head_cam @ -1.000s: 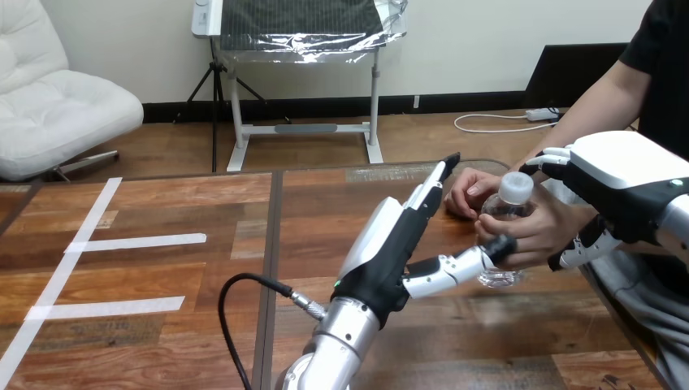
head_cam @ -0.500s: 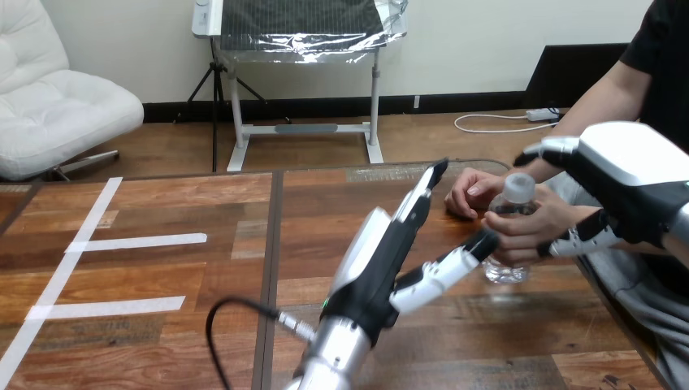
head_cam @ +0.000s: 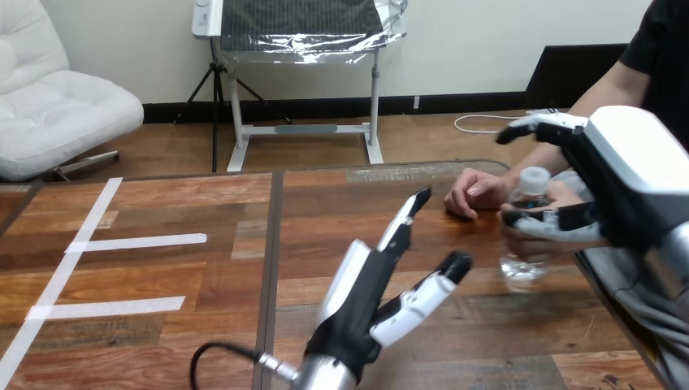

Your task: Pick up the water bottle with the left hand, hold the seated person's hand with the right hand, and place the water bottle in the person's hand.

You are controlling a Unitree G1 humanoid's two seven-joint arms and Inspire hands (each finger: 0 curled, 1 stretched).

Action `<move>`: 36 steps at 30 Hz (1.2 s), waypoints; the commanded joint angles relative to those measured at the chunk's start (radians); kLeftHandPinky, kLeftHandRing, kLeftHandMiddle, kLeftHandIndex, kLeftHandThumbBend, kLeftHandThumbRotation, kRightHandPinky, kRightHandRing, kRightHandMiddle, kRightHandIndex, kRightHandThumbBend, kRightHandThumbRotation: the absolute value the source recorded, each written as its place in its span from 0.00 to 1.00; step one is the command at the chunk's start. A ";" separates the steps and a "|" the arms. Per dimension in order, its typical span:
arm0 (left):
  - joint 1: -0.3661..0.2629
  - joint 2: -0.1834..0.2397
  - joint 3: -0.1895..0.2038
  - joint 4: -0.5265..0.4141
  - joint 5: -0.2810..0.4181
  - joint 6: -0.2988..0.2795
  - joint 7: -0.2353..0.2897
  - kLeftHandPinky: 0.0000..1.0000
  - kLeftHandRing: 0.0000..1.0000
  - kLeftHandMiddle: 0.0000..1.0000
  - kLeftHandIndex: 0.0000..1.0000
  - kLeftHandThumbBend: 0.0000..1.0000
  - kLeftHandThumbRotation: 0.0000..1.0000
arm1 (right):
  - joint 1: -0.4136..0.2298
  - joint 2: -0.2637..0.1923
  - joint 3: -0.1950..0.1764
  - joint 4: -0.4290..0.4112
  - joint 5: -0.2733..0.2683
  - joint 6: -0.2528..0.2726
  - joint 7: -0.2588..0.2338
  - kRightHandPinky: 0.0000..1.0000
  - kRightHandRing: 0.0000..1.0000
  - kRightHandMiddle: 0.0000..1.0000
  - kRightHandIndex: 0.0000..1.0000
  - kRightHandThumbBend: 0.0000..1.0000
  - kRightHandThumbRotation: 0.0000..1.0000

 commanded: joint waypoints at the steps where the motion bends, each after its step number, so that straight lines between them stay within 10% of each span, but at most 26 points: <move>1: 0.006 0.001 0.031 -0.077 -0.022 -0.059 0.010 0.95 1.00 1.00 0.97 0.47 0.84 | 0.023 0.079 -0.009 -0.051 0.012 -0.033 -0.075 0.64 0.74 0.78 0.73 0.54 0.00; 11: 0.091 -0.002 0.044 -0.137 -0.022 -0.094 0.025 0.95 0.99 0.99 0.96 0.43 0.84 | 0.066 0.183 0.025 -0.015 0.030 -0.160 -0.173 0.61 0.70 0.74 0.70 0.50 0.00; 36: 0.263 0.002 0.053 -0.234 -0.028 -0.208 0.109 0.89 0.92 0.94 0.91 0.41 0.84 | 0.146 0.341 0.076 0.071 0.157 -0.341 -0.193 0.67 0.75 0.76 0.70 0.32 0.00</move>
